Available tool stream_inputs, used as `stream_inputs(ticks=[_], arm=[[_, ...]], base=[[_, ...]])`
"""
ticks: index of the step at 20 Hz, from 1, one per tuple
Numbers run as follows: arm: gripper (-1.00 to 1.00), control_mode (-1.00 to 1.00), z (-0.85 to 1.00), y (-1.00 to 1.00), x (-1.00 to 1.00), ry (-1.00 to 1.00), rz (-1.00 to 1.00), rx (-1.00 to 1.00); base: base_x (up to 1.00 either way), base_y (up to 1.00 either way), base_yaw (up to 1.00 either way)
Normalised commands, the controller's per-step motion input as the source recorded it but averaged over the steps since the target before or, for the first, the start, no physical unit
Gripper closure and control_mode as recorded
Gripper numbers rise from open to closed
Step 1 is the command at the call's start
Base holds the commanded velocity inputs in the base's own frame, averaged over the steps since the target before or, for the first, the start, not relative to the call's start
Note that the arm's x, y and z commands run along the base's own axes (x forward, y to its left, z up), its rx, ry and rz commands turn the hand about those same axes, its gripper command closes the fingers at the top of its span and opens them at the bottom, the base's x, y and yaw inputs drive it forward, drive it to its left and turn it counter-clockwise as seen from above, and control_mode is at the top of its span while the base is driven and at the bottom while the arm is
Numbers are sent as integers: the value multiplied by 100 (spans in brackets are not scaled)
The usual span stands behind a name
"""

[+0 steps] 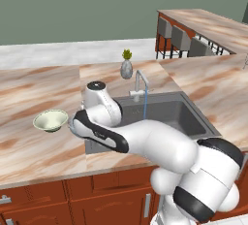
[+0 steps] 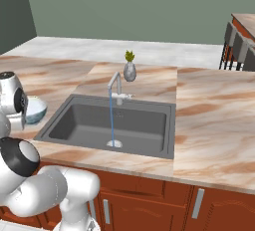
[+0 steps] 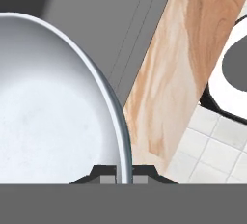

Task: Rinse each bowl for a few seconds and place them down in the sink or on the counter.

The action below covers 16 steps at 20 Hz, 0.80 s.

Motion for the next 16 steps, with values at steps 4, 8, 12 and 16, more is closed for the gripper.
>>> stream_inputs(ticks=[4,8,12,16], arm=[[100,-100,0,48,-21,0,14,1],[100,-100,0,49,-19,0,12,0],[100,-100,0,50,-12,0,10,0],[100,-100,0,49,-9,2,8,0]], base=[[0,0,0],[0,0,0],[0,0,0],[0,0,0]])
